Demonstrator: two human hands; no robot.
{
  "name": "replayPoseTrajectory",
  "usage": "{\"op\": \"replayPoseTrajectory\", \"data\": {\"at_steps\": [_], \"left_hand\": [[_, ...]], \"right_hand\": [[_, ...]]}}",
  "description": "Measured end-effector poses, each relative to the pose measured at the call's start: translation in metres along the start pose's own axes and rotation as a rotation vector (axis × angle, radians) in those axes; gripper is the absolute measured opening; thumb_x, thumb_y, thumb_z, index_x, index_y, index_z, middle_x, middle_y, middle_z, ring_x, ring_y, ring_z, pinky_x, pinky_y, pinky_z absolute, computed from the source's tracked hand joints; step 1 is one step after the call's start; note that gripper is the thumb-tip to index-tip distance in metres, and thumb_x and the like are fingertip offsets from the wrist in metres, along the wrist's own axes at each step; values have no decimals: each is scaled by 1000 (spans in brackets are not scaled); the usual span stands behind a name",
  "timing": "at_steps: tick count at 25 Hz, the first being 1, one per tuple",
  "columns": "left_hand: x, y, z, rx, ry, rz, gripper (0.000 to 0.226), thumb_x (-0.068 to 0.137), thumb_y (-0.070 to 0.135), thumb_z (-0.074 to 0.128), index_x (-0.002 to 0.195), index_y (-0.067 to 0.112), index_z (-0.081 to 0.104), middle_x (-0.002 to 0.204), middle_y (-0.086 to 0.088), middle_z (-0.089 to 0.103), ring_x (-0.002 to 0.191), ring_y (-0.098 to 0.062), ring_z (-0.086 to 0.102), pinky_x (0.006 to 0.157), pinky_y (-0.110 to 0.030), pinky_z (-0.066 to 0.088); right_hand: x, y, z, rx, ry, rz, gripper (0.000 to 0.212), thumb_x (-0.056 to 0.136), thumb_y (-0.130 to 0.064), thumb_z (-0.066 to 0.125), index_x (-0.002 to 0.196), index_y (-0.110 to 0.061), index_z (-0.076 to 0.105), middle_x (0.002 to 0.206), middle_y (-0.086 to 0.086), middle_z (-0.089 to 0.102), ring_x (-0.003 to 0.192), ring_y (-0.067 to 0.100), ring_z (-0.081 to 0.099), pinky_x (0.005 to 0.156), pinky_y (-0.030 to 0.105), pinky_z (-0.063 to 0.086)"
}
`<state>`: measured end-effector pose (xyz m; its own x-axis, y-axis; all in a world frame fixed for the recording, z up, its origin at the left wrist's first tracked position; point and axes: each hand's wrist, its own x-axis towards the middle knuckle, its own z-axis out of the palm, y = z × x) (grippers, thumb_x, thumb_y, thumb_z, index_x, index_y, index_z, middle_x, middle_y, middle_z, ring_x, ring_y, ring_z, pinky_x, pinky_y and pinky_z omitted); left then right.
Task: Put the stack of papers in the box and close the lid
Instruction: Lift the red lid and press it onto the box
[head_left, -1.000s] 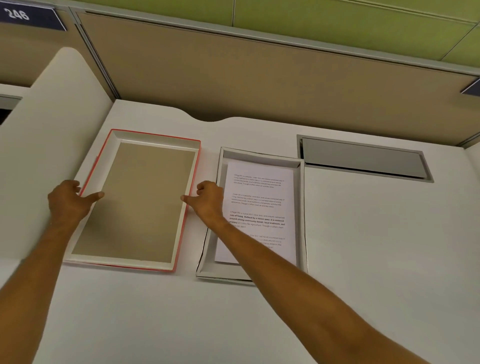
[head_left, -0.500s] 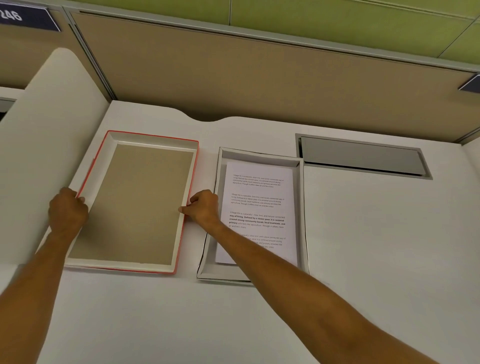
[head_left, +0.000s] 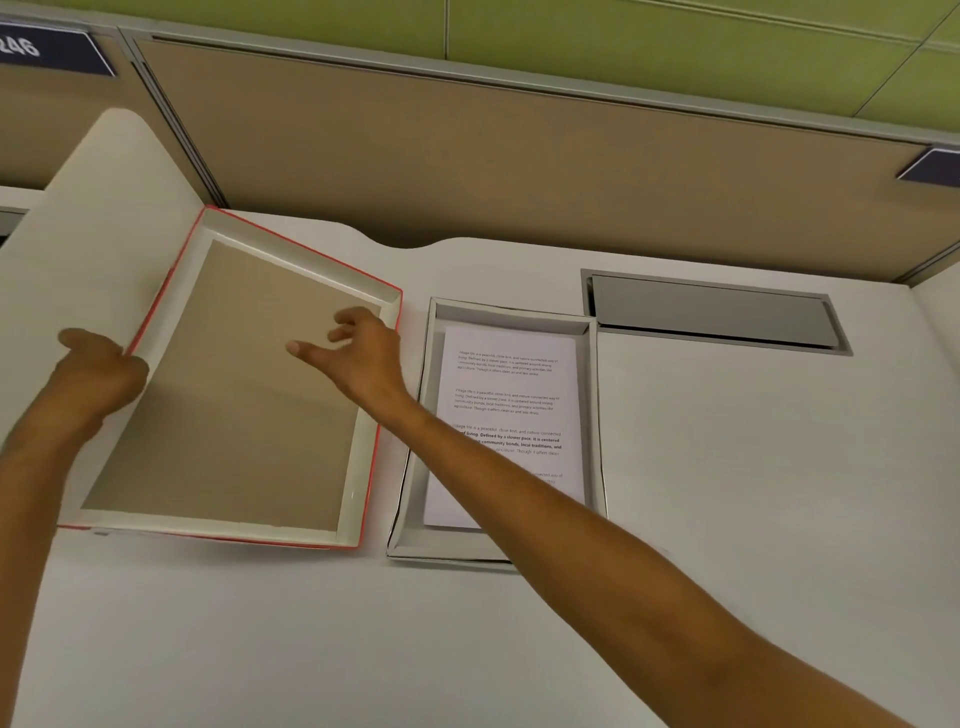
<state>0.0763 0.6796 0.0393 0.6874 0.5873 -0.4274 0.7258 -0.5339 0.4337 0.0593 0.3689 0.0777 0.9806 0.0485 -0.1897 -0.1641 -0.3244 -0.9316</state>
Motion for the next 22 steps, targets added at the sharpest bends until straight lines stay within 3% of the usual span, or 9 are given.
{"op": "replayPoseTrajectory", "data": {"at_steps": [3,5,9,14,16,19,22], "left_hand": [[-35,28,-12,15,53,102,76,89,21,63,151,-2,26,142,-25,49,126,-46,51,107,-53,42],[-64,46,-14,32,85,172,81,88,25,67,151,2,20,143,-23,48,127,-45,51,106,-55,43],[-120,79,-15,79,70,259,81,89,31,68,147,14,14,142,-23,49,122,-47,55,95,-58,50],[-170,105,-15,81,25,427,63,85,39,73,118,17,24,115,-23,51,95,-40,60,73,-44,50],[-181,110,-12,46,-21,456,62,84,32,75,110,22,20,111,-19,47,93,-39,58,69,-40,48],[-188,117,-15,-90,-176,443,67,77,38,80,119,19,31,121,-13,48,104,-37,57,87,-50,54],[-190,121,-25,-320,-435,418,77,70,53,74,128,8,48,131,-9,57,117,-33,59,99,-57,50]], "right_hand": [[6,-39,10,68,-119,-30,67,76,-48,78,121,-2,59,98,10,71,92,23,70,88,37,57],[8,-56,19,124,-169,-30,61,76,-49,77,108,2,64,91,16,71,74,20,74,84,40,59],[15,-77,30,191,-230,45,60,78,-50,74,90,8,67,85,24,71,53,12,71,70,33,62],[18,-87,15,336,-253,175,24,84,-23,75,81,-3,64,77,11,71,49,15,69,45,21,53],[16,-87,5,335,-236,172,19,85,-16,74,90,-1,62,92,15,72,63,22,73,44,21,53],[11,-86,-16,307,-201,160,15,84,-12,74,83,-4,61,111,23,69,91,36,72,56,30,60],[-1,-81,-43,404,-218,179,17,86,-6,71,95,5,61,117,26,66,99,41,69,49,26,59]]}}
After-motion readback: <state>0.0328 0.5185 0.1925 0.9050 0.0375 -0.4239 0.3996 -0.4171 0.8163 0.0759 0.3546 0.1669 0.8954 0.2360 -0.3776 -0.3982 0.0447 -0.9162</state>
